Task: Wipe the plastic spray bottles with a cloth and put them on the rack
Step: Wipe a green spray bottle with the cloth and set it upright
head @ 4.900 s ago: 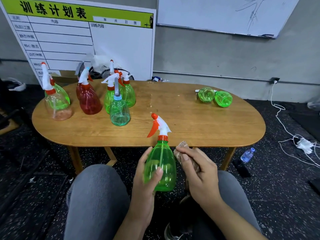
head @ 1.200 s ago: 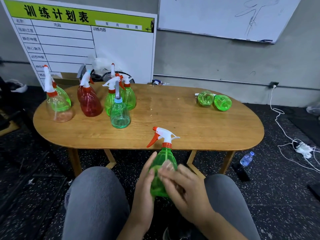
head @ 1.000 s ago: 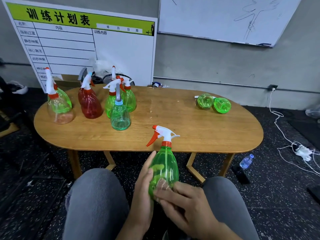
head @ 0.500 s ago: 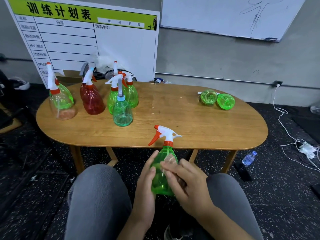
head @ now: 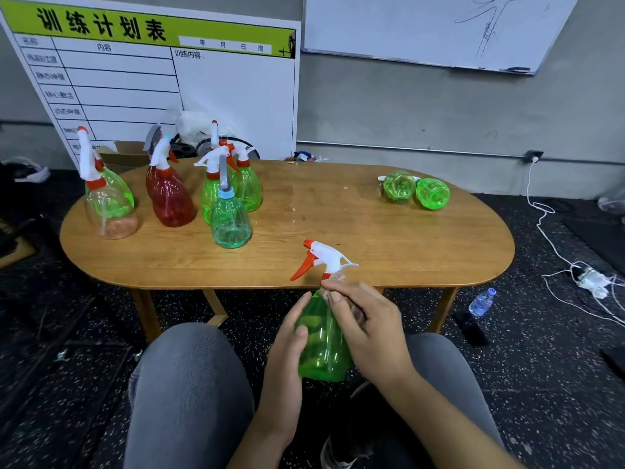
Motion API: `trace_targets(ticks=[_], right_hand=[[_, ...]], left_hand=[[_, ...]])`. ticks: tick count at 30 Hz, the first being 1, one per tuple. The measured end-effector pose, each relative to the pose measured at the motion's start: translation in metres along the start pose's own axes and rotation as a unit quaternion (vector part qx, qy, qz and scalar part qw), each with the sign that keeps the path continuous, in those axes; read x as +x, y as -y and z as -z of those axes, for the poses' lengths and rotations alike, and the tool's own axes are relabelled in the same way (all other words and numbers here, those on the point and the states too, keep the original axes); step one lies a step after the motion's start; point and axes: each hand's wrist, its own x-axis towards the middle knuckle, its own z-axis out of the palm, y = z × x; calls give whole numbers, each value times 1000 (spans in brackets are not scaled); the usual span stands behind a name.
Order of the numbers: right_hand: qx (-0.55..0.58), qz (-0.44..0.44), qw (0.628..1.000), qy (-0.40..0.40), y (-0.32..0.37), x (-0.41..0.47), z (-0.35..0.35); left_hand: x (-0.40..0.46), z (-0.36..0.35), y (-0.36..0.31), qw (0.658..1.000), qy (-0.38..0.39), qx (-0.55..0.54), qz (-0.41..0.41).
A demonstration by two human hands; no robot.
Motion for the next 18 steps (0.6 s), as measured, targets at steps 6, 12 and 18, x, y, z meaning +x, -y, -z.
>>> trace_targets(ticks=[6,12,18], right_hand=[[-41,60,995,72,-4,-41,-3],[-28,101,991,79,-5,-48,19],[73,-38,997,-10,3,-11,14]], left_hand=[[2,6,4,1000,-18,7,-1],[-2,-1,1,1000,-12,-1,-1],[-3,-2,-1,1000,-11,13,0]])
